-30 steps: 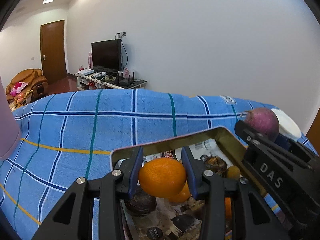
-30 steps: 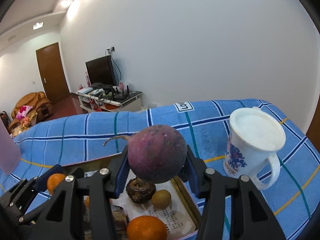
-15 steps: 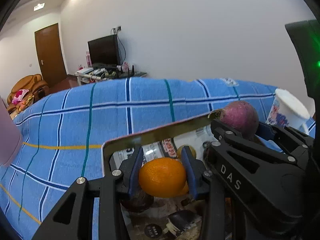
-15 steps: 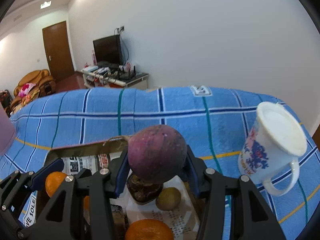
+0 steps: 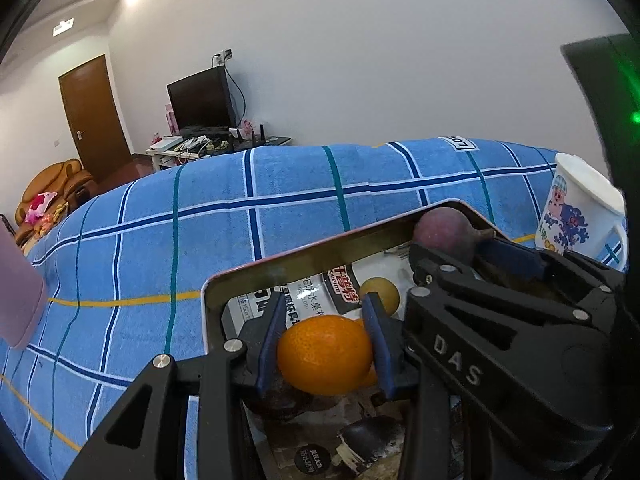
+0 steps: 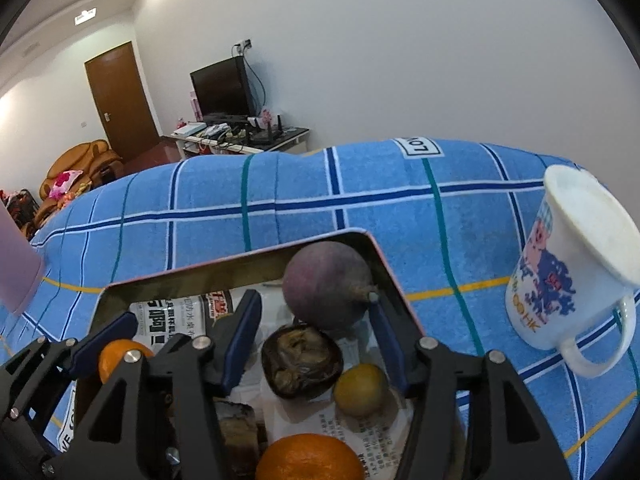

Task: Organize fruits
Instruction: 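Lower both fruits into the tin and open both tools, then withdraw both open tools from the tin and hold above it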

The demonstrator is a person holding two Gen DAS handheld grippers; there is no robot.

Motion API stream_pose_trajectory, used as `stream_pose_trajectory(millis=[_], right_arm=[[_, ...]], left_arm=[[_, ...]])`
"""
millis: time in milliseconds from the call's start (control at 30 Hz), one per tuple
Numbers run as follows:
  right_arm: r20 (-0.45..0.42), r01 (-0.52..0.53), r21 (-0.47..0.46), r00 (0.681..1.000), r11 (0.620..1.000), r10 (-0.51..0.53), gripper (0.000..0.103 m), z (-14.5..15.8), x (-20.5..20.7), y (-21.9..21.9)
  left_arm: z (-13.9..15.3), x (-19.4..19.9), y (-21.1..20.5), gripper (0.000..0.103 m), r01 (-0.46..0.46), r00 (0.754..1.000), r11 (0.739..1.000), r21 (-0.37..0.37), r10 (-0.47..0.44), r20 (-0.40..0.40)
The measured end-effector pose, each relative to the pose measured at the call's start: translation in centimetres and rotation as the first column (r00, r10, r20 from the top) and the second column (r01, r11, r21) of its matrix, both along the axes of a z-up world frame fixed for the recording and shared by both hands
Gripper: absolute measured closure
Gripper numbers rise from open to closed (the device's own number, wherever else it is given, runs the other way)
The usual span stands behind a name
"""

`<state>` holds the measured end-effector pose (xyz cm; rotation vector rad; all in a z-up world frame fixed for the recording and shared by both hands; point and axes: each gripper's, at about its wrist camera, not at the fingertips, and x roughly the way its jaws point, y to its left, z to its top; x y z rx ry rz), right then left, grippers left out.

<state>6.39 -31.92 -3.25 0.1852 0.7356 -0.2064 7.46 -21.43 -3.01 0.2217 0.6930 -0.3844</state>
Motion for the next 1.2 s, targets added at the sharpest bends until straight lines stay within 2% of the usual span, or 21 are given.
stream_pose_trajectory(millis=[67,133,200,267,333,367,433,467,600,700,833,900,967,1067,1200], right_arm=[[0.034,-0.028,0.041,0.999,0.999,0.027,0.027,0.3,-0.8,-0.1],[0.067,-0.027,0.039,0.997,0.999,0.024,0.021,0.9,-1.6,0.1],[0.129,-0.007,0.001,0.992,1.000,0.007,0.015,2.0,-3.2,0.5],[0.193,0.034,-0.037,0.981,0.999,-0.026,0.005,3.1,-4.8,0.7],[0.232,0.100,-0.067,0.969,0.993,-0.082,0.001,3.6,-6.1,0.6],[0.258,0.141,-0.073,0.959,0.987,-0.117,0.000,3.9,-7.1,0.4],[0.285,0.187,-0.079,0.946,0.979,-0.157,0.000,4.1,-8.2,0.3],[0.309,0.202,-0.065,0.935,0.977,-0.172,0.000,4.3,-8.9,0.0],[0.327,0.251,-0.020,0.916,0.968,-0.231,0.000,4.4,-10.2,-1.0],[0.314,0.266,0.031,0.912,0.963,-0.262,0.000,4.0,-10.5,-1.9],[0.320,0.257,0.089,0.908,0.962,-0.272,0.000,3.7,-11.2,-2.6],[0.362,0.231,0.094,0.899,0.969,-0.249,0.000,3.7,-12.0,-2.3],[0.378,0.228,0.069,0.895,0.971,-0.237,0.000,3.9,-12.2,-1.5],[0.402,0.220,0.010,0.892,0.976,-0.205,0.000,4.0,-12.7,-0.3],[0.458,0.223,-0.052,0.871,0.973,-0.176,0.000,4.4,-13.7,1.1]], left_arm=[[0.0,0.6,0.4,0.061,-0.006,1.000,1.000,-0.019,0.006,-0.016],[0.0,1.0,0.9,0.061,-0.016,0.999,0.999,-0.046,0.014,-0.037],[0.1,1.0,1.0,0.061,-0.011,0.999,0.998,-0.056,0.008,-0.046],[0.1,0.6,0.6,0.060,0.003,1.000,0.999,-0.034,-0.004,-0.025],[0.2,0.2,0.3,0.053,0.020,1.000,1.000,-0.014,-0.020,-0.009],[0.3,0.1,0.2,0.042,0.024,1.000,1.000,-0.013,-0.024,-0.008],[0.6,-0.2,0.3,0.028,0.029,1.000,0.999,-0.033,-0.029,-0.006],[0.8,-0.4,0.3,0.027,0.035,0.999,0.998,-0.045,-0.035,-0.003],[0.6,-0.7,0.0,0.026,0.070,0.997,0.997,-0.046,-0.072,-0.040],[0.4,-1.0,-0.1,0.026,0.058,0.998,0.998,-0.031,-0.059,-0.035],[0.6,-1.1,0.6,0.026,0.047,0.998,0.997,-0.057,-0.049,-0.042],[0.7,-1.4,0.9,0.026,0.046,0.998,0.997,-0.059,-0.048,-0.033],[0.7,-2.0,1.0,0.026,0.034,0.999,0.999,-0.035,-0.034,-0.002],[0.8,-3.0,1.2,0.026,-0.011,0.996,1.000,0.016,0.009,0.090],[1.5,-4.3,2.4,0.026,-0.061,0.981,0.998,-0.009,0.061,0.183]])
